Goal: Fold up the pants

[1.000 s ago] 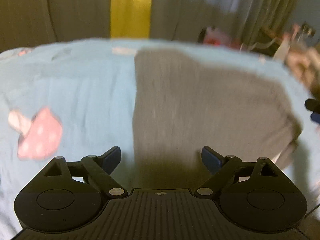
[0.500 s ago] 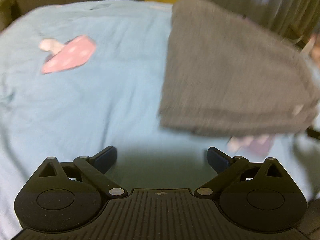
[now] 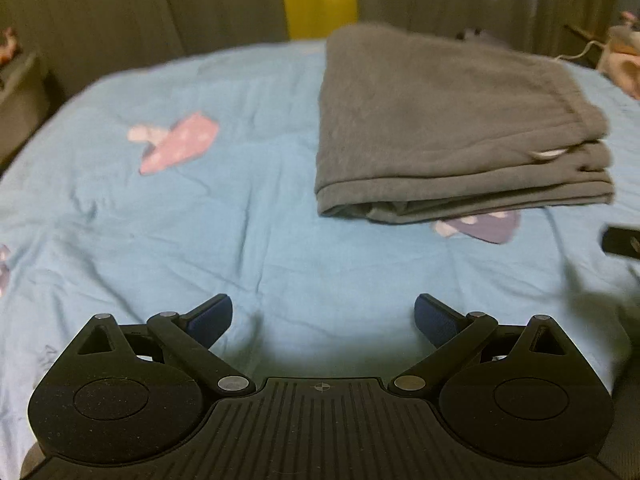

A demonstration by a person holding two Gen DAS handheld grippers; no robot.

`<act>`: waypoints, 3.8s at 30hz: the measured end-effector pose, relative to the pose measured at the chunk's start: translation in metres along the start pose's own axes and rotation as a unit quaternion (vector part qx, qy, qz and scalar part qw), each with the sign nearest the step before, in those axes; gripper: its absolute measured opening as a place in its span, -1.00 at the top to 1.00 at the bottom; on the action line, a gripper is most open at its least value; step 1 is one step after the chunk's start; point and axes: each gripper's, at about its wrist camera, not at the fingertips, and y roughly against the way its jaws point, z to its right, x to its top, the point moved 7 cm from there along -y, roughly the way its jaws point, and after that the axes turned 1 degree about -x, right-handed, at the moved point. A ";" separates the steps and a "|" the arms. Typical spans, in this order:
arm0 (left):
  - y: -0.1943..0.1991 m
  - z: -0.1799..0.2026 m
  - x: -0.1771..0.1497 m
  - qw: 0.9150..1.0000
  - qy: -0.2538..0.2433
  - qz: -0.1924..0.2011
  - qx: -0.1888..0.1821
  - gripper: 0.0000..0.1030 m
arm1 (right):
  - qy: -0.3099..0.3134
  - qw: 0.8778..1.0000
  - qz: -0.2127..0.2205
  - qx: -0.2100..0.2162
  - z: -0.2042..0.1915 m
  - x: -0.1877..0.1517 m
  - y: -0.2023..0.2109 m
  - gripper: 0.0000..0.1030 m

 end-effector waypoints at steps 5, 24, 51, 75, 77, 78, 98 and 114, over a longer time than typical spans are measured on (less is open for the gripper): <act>0.030 0.005 -0.013 0.999 -0.007 0.041 -0.019 -0.97 | 0.006 0.999 0.028 -0.021 -0.004 -0.001 0.019 -0.92; 0.068 0.002 -0.013 0.993 0.038 0.106 -0.041 -0.98 | 0.111 0.986 0.120 -0.024 -0.041 0.005 0.072 -0.92; -0.005 0.022 0.039 0.994 0.004 0.091 -0.055 -0.98 | 0.094 0.988 0.116 -0.038 -0.032 0.022 0.007 -0.92; -0.025 0.017 0.036 0.995 0.029 0.069 -0.066 -0.98 | 0.087 0.991 0.090 -0.051 -0.029 0.020 -0.010 -0.92; -0.024 0.018 0.036 0.995 0.027 0.071 -0.066 -0.98 | 0.085 0.991 0.090 -0.051 -0.029 0.020 -0.009 -0.92; -0.024 0.018 0.036 0.995 0.027 0.071 -0.067 -0.98 | 0.085 0.991 0.091 -0.051 -0.029 0.020 -0.009 -0.92; -0.025 0.018 0.034 0.995 0.030 0.067 -0.068 -0.98 | 0.081 0.991 0.088 -0.052 -0.027 0.020 -0.008 -0.92; -0.026 0.017 0.034 0.995 0.030 0.066 -0.067 -0.98 | 0.078 0.992 0.087 -0.051 -0.027 0.019 -0.008 -0.92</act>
